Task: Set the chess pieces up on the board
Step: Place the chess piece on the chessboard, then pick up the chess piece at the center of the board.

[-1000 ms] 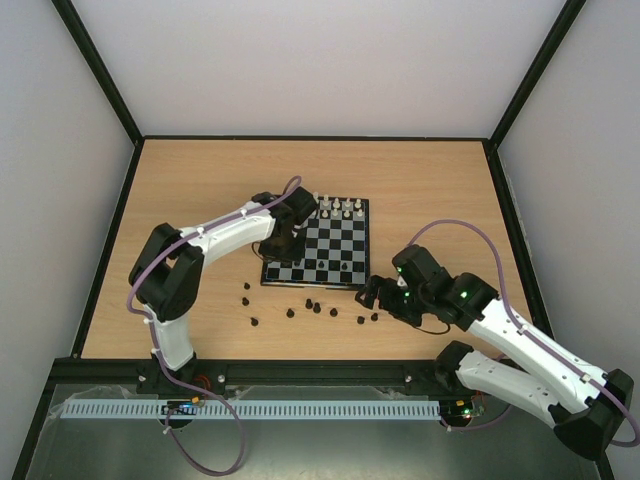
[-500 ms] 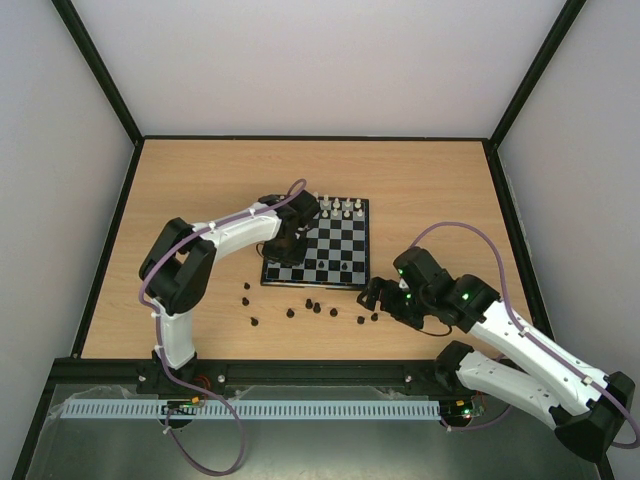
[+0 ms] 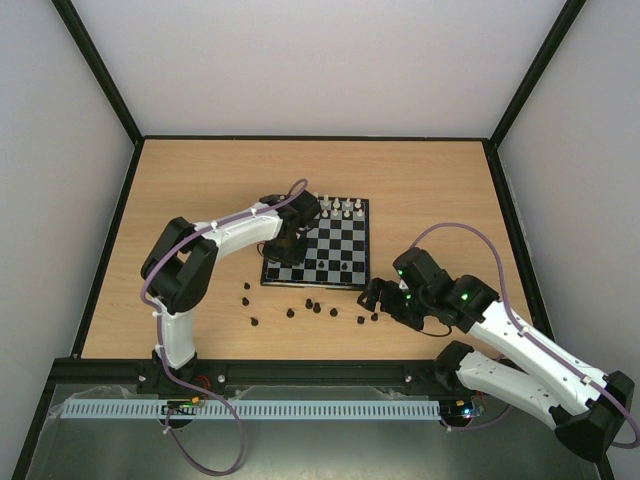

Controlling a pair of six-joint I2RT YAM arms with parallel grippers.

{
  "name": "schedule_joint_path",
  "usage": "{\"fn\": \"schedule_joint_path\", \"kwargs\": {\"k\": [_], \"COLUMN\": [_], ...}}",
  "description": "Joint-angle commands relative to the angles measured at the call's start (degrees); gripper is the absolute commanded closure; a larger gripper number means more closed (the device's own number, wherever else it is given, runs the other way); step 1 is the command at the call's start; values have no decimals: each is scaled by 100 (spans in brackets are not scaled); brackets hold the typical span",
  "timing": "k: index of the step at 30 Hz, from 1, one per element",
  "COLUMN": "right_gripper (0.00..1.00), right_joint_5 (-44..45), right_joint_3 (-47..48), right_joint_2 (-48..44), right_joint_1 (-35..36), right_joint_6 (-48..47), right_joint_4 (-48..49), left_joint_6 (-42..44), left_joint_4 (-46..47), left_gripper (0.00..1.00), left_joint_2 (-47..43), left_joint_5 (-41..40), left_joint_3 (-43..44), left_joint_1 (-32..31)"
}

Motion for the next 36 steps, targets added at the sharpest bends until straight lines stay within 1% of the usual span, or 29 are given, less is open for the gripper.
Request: {"fn": "schedule_joint_path", "kwargs": {"k": [1, 6, 13, 18, 22, 26, 32, 35, 36], "right_gripper": [1, 2, 2, 1, 1, 1, 2, 2, 2], "right_joint_5": [27, 15, 22, 14, -7, -13, -47, -77, -86], "right_joint_3": [-106, -98, -110, -128, -163, -176, -213, -189, -152], "right_joint_2": [5, 17, -16, -42, -46, -23, 35, 149, 231], "right_joint_1": [33, 31, 33, 29, 31, 35, 31, 35, 31], "right_joint_6": [54, 54, 63, 68, 82, 90, 95, 53, 29], "right_joint_4": [-118, -87, -103, -111, -100, -98, -12, 36, 38], "left_joint_6": [5, 9, 5, -12, -37, -54, 121, 162, 155], "left_joint_4": [-107, -118, -162, -252, -452, -808, -1190, -1233, -1206], "left_gripper": [87, 86, 76, 72, 70, 62, 41, 32, 28], "left_joint_2": [43, 27, -17, -123, -373, -784, -1611, -1942, -2031], "left_joint_5": [-131, -166, -205, -247, -316, -395, -232, 58, 156], "left_joint_3": [157, 181, 219, 230, 326, 620, 1056, 1050, 1001], "left_joint_1": [33, 37, 37, 37, 37, 37, 50, 87, 100]}}
